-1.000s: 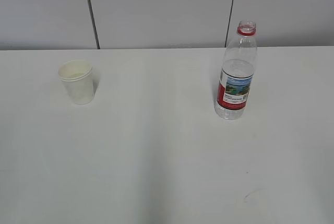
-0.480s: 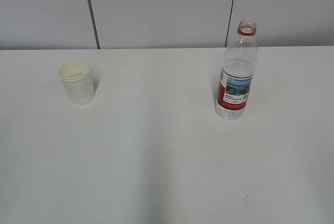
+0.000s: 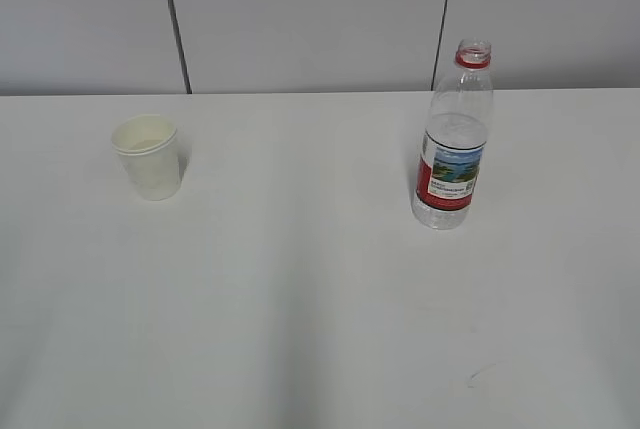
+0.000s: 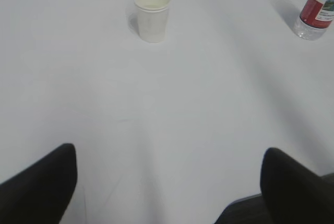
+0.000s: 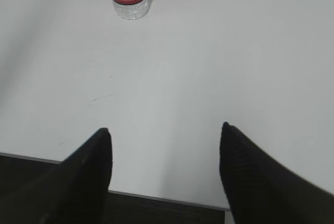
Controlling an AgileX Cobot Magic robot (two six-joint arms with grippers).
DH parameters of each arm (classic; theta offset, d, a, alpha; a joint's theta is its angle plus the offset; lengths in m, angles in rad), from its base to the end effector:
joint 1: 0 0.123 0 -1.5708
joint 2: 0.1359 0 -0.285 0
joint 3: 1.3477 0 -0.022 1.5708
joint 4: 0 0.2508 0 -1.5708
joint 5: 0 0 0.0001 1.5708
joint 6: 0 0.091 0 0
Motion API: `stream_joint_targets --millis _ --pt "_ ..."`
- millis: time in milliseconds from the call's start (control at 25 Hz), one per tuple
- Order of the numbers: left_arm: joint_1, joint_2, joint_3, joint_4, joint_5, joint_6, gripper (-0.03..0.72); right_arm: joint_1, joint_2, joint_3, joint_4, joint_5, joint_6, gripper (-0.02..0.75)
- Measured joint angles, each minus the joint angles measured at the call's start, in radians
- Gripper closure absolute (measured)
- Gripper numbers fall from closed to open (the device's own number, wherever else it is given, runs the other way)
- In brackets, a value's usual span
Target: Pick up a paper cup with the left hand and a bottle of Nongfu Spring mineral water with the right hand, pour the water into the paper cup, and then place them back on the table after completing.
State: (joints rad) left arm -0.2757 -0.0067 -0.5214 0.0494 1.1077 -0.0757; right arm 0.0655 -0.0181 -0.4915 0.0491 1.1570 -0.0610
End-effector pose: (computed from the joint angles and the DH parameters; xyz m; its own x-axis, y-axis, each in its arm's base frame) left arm -0.0089 0.0067 0.2794 -0.4664 0.0763 -0.8813 0.2098 0.9774 -0.0264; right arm -0.0112 0.0034 0.2673 -0.5251 -0.0757 -0.8476 -0.1251 0.9921 -0.0111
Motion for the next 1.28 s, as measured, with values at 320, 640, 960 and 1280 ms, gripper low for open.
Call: stream_joint_targets --millis 320,640,960,1280 --pt "0.004 0.0 0.0 0.003 0.0 -0.003 0.042 0.0 0.0 0.0 0.0 0.0 0.0 0.258" --pt "0.004 0.0 0.0 0.003 0.0 -0.003 0.095 0.0 0.0 0.0 0.0 0.0 0.0 0.258" --pt "0.005 0.0 0.0 0.003 0.0 -0.003 0.113 0.0 0.0 0.0 0.007 0.0 0.028 0.249" --pt "0.04 0.0 0.0 0.004 0.0 -0.003 0.123 0.0 0.0 0.001 0.029 -0.002 0.052 0.078"
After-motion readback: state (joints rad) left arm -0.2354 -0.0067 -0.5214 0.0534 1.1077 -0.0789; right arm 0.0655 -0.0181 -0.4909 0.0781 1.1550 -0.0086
